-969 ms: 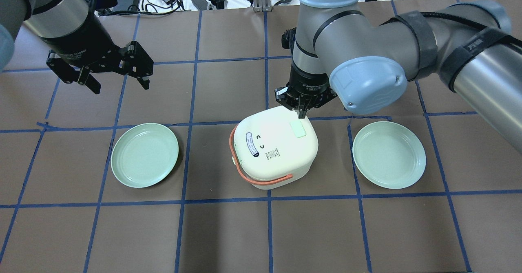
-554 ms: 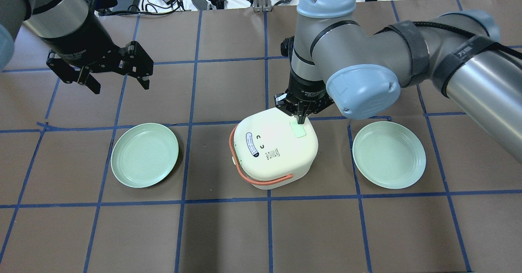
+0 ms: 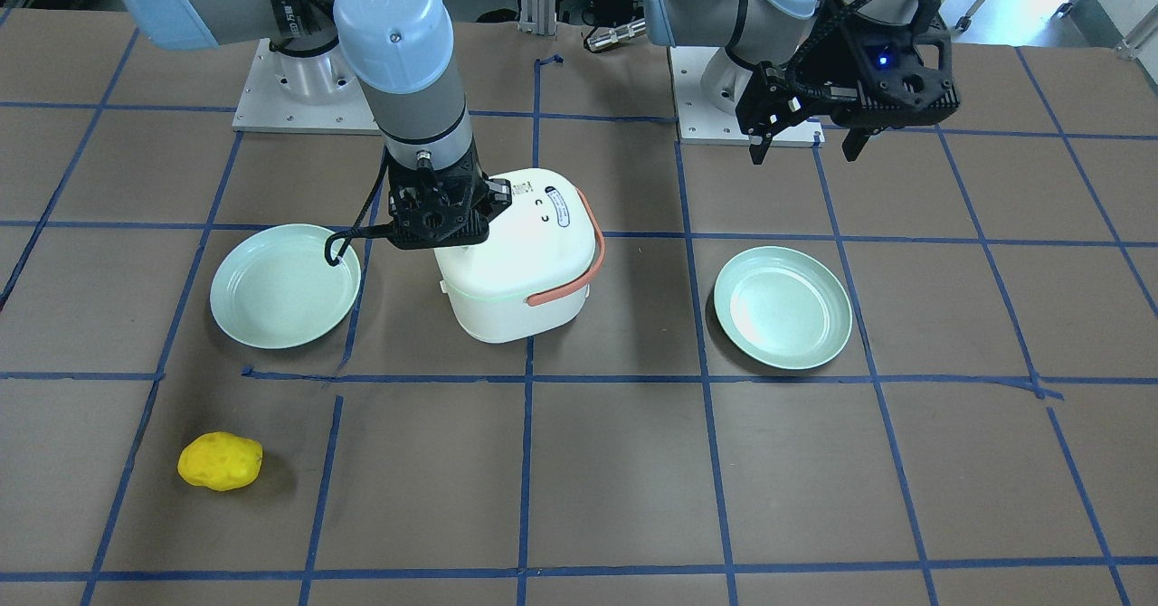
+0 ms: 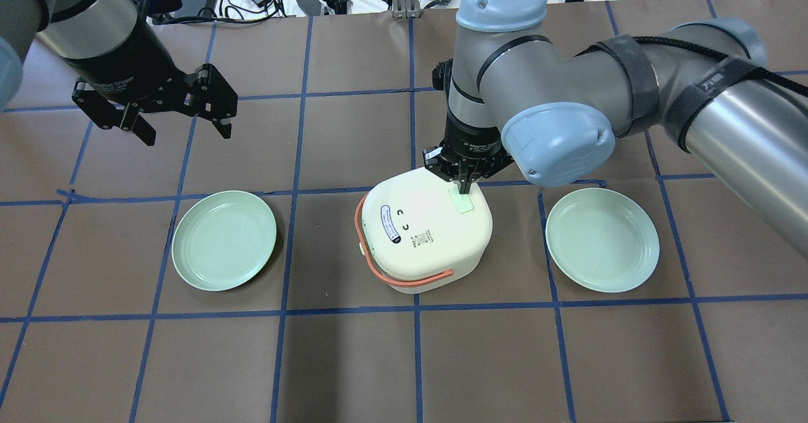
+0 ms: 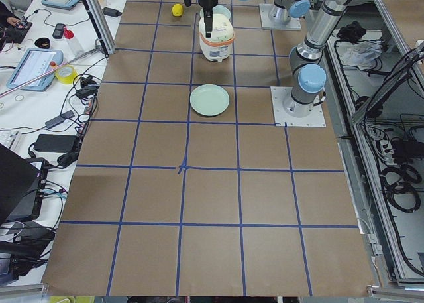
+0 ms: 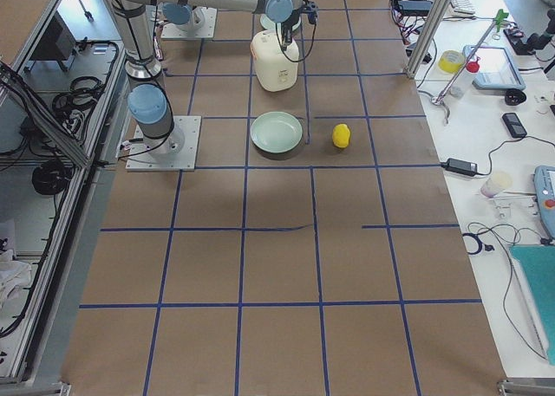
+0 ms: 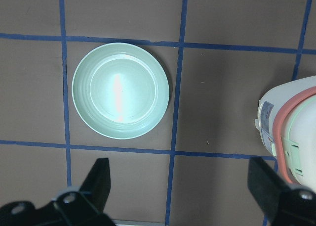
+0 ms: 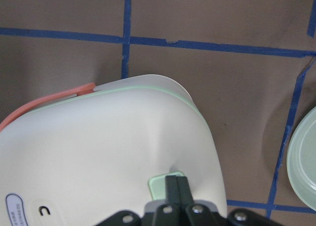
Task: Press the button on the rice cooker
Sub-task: 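Press down on the green lid button with the right gripper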
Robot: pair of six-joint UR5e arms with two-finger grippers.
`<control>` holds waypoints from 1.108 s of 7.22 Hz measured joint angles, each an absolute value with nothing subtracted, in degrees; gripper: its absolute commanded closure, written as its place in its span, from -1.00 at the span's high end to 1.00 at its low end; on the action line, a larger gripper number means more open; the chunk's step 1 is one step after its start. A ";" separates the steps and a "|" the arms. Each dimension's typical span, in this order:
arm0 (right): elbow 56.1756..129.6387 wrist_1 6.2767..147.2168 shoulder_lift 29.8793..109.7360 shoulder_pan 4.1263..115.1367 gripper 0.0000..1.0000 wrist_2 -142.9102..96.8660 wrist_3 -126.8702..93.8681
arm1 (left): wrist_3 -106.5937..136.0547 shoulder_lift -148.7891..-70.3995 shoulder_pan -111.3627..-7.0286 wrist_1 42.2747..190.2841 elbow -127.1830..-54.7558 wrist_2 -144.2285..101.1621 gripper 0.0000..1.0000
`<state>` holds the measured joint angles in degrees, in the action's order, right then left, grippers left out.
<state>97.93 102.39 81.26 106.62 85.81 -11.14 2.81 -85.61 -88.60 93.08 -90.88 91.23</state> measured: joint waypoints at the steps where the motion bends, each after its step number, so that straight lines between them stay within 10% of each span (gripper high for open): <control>1: 97.97 102.39 81.20 106.66 -1.00 85.79 -11.11 | 2.81 -85.61 -88.59 93.08 -90.88 91.23 1.00; 7: 97.76 102.46 80.53 106.70 -0.96 84.65 -11.15 | 2.81 -85.61 -88.59 93.08 -90.88 91.23 1.00; 8: 97.09 102.28 80.73 106.71 -0.59 84.68 -11.31 | 2.81 -85.61 -88.60 93.08 -90.88 91.23 1.00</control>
